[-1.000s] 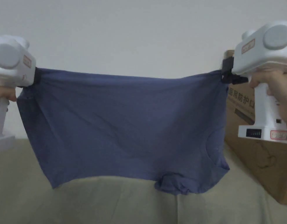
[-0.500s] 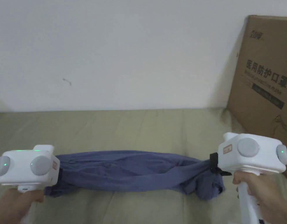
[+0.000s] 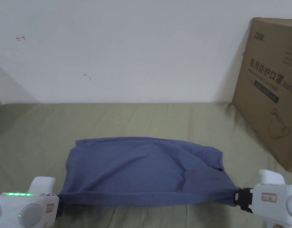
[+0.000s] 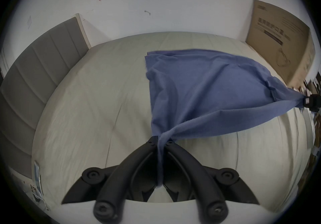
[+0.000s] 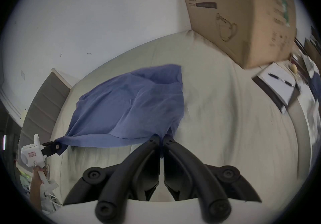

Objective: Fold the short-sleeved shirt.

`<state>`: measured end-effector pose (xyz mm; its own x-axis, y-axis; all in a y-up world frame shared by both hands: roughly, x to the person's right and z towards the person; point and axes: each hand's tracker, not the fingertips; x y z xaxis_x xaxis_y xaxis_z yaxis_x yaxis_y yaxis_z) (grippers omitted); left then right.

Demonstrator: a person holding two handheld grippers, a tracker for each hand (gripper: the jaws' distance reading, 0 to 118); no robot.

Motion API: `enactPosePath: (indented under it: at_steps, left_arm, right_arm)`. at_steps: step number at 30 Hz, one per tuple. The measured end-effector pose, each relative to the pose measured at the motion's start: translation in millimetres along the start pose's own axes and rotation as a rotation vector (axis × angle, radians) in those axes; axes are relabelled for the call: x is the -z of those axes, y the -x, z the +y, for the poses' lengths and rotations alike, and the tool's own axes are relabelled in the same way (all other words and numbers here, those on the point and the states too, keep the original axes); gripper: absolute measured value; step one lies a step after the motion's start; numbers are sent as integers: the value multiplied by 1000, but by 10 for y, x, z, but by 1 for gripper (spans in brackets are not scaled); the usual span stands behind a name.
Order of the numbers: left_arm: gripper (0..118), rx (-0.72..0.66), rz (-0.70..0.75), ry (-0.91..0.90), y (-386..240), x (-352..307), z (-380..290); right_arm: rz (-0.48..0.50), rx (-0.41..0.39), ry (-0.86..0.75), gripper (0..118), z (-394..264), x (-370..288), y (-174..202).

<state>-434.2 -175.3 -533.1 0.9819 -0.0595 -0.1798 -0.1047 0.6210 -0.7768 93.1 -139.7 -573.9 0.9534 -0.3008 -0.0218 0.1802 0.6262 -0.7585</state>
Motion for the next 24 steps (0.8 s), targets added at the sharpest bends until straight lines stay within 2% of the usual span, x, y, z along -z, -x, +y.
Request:
enactPosePath:
  at_steps: [4,7,11,12,14,15,18,21,24]
  left_arm:
    - [2,60,12,-4,45,-498,-658]
    - [2,42,9,-5,125,-896,-1153]
    - [2,12,1,-22,302,-1373,-1767]
    - [2,22,5,-28,329,-1468,-1893]
    - [2,37,5,-19,356,-1619,-2105]
    - [2,37,7,-23,359,-1699,-2221]
    - [2,29,15,-22,340,-1815,-2495]
    - [2,12,20,-22,345,-1864,-2700]
    - [2,-42,0,-30,380,-1887,-2813]
  right_arm:
    - [22,75,-39,2,-677,-552,-105]
    - [9,55,-40,2,-1185,-929,-154]
    - [-25,-14,-8,2,-1849,-1354,-260]
    - [-24,-4,-7,2,-2000,-1431,-299]
    - [8,67,6,2,-2286,-1564,-370]
    - [12,63,1,2,-2441,-1626,-389]
    - [-16,40,34,2,-2741,-1696,-395]
    - [2,26,44,2,-2866,-1740,-451]
    - [11,66,19,2,-2892,-1784,-481]
